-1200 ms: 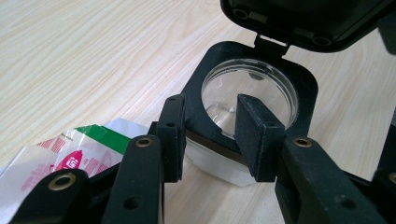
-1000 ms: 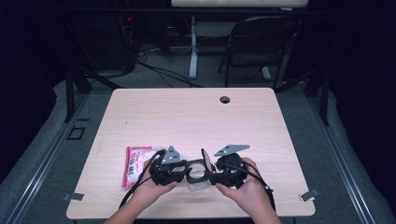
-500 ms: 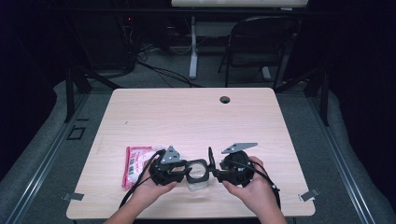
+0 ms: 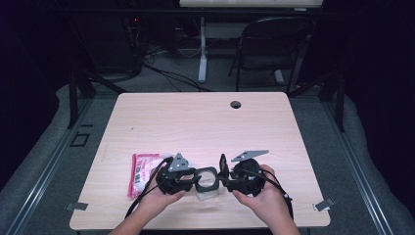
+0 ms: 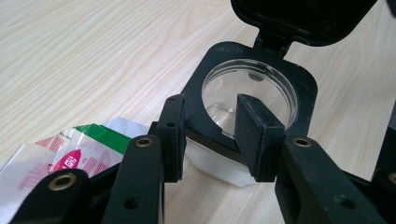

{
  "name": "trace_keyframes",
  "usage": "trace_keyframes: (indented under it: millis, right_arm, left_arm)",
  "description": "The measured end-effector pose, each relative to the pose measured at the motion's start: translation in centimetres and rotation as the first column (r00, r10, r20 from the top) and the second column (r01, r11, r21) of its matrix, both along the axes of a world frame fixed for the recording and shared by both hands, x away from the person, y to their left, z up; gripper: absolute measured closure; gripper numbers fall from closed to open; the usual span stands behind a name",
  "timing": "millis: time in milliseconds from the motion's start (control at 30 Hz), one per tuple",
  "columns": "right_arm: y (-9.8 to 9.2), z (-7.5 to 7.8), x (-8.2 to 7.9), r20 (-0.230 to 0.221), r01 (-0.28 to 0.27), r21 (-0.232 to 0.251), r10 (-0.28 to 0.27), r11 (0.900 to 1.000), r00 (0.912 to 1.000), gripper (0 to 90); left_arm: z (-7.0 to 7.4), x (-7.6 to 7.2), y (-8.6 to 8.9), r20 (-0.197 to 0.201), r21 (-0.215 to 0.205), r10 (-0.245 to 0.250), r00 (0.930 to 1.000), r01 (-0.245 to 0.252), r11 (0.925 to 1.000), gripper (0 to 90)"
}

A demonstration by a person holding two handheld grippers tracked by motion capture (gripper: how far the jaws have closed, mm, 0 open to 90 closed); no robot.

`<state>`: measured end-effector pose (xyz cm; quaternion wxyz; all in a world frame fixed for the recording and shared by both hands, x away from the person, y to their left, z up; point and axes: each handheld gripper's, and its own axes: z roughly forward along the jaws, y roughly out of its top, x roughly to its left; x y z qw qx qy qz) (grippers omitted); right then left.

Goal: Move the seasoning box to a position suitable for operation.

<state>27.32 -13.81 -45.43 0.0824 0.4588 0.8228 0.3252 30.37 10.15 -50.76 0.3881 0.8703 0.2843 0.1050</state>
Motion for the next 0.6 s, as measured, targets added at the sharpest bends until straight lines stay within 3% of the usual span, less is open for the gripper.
trace_keyframes:
  millis: [600]
  right_arm:
    - [0.12, -0.73, 0.64, -0.016, 0.009, -0.004, -0.009, 1.0, 0.9998, 77.1]
  left_arm:
    - [0.08, -0.12, 0.24, 0.004, -0.011, 0.002, 1.0, -0.002, 0.9999, 59.7]
